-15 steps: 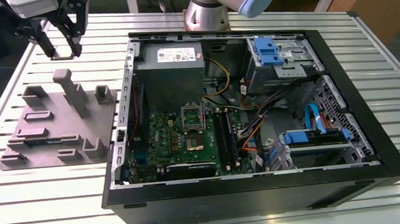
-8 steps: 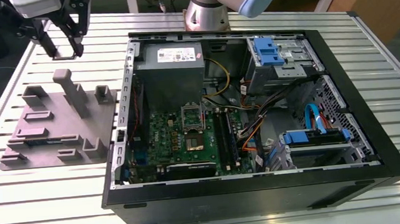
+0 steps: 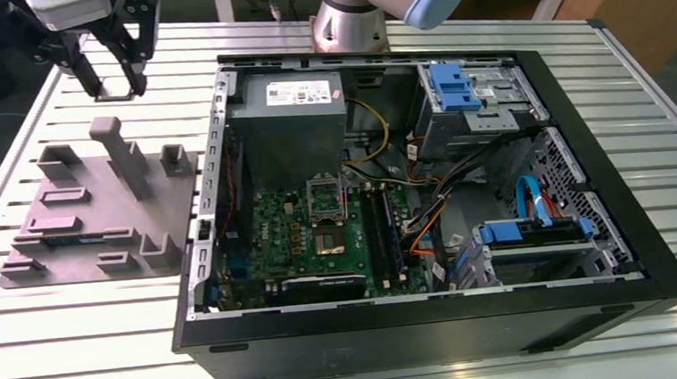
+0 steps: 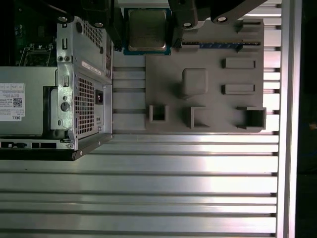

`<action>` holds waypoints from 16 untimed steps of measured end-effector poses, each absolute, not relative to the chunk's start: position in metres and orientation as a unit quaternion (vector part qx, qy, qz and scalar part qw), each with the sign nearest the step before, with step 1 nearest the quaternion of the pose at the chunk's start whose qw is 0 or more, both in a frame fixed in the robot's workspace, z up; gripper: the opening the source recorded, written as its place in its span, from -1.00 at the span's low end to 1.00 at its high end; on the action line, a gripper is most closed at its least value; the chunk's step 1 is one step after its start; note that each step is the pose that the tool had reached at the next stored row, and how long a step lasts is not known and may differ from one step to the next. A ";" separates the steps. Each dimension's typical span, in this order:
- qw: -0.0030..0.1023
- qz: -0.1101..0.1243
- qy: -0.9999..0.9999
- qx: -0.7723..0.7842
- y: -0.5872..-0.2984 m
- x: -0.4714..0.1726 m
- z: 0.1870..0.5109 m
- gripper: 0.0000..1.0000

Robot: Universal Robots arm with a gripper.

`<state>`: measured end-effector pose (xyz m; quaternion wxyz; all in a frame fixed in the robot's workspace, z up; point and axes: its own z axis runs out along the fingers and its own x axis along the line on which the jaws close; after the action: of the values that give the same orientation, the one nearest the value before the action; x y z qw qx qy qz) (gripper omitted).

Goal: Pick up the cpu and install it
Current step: 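Pick up the cpu and move it towards the insertion slot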

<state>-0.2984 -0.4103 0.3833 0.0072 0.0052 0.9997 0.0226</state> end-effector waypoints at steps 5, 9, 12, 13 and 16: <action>0.007 0.023 1.000 0.005 -0.410 -0.294 0.383 -0.06; 0.007 0.023 1.000 0.005 -0.410 -0.292 0.383 -0.06; 0.007 0.023 1.000 0.005 -0.410 -0.291 0.383 -0.06; 0.007 0.023 1.000 0.005 -0.410 -0.291 0.383 -0.06; 0.007 0.023 1.000 0.005 -0.410 -0.289 0.383 -0.06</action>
<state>-0.2894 -0.4103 0.3832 0.0072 0.0052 0.9997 0.0226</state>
